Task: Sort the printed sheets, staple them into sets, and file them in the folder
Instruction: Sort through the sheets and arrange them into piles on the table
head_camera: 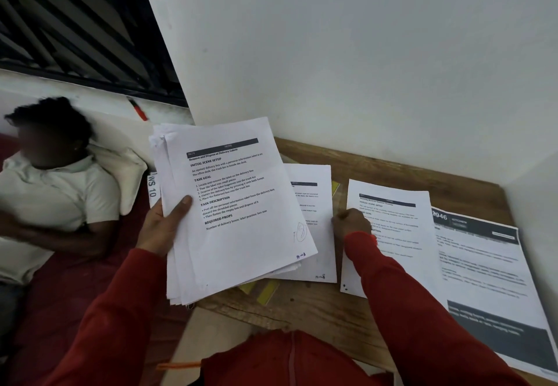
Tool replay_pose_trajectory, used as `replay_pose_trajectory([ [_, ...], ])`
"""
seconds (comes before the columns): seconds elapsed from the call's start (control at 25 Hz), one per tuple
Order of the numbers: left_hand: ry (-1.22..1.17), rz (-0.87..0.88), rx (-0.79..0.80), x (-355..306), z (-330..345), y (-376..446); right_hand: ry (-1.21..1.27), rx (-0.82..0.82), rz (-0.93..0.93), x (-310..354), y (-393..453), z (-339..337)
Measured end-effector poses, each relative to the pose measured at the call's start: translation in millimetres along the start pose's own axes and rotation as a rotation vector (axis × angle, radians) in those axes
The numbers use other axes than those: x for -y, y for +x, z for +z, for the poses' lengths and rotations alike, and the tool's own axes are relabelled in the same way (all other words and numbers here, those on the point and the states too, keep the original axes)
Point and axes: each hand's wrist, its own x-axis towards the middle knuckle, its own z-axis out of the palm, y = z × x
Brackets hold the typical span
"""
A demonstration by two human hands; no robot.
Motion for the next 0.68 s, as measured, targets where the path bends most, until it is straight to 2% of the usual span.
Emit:
replay_pose_trajectory([
  [0.24, -0.033, 0.006, -0.003, 3, -2, 5, -0.323, 0.004, 0.027, 15, -16, 5],
  [0.4, -0.037, -0.015, -0.017, 6, -7, 9, -0.215, 0.027, 0.011, 19, -10, 5],
  [0.68, -0.057, -0.001, -0.021, 6, -9, 11, 0.036, -0.055, -0.111, 13, -19, -5],
])
